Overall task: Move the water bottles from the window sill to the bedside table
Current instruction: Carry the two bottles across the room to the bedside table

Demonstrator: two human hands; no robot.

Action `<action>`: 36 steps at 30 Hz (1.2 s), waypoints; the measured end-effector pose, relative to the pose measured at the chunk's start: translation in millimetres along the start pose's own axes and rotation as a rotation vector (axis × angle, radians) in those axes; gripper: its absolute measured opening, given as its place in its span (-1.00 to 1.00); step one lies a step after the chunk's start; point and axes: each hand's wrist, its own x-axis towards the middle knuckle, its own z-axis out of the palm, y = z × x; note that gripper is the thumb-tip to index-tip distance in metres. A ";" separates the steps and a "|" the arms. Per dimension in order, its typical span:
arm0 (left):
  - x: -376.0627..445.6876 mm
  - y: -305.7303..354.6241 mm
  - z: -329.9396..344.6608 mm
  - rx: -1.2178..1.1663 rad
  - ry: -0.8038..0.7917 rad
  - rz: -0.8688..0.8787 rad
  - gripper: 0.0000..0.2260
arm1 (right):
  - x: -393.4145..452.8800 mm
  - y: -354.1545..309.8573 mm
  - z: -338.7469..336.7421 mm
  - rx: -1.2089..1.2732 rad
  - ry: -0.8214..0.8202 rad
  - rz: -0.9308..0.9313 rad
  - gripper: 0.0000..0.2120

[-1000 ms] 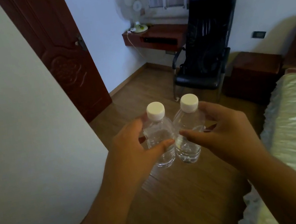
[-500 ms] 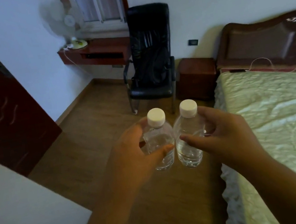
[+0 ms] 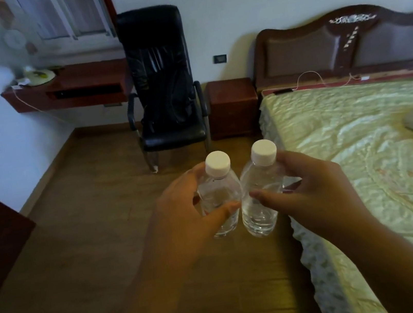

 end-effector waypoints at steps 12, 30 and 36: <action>102.3 -1.5 35.1 0.020 -0.064 -0.012 -0.30 | 85.7 56.2 -12.0 0.002 0.060 0.063 -0.39; 250.1 35.8 99.4 0.067 0.010 -0.039 -0.30 | 238.5 137.1 -68.2 0.004 -0.013 0.022 -0.33; 292.7 21.1 114.8 0.069 -0.052 -0.043 -0.29 | 272.2 160.5 -66.4 -0.031 -0.017 0.056 -0.30</action>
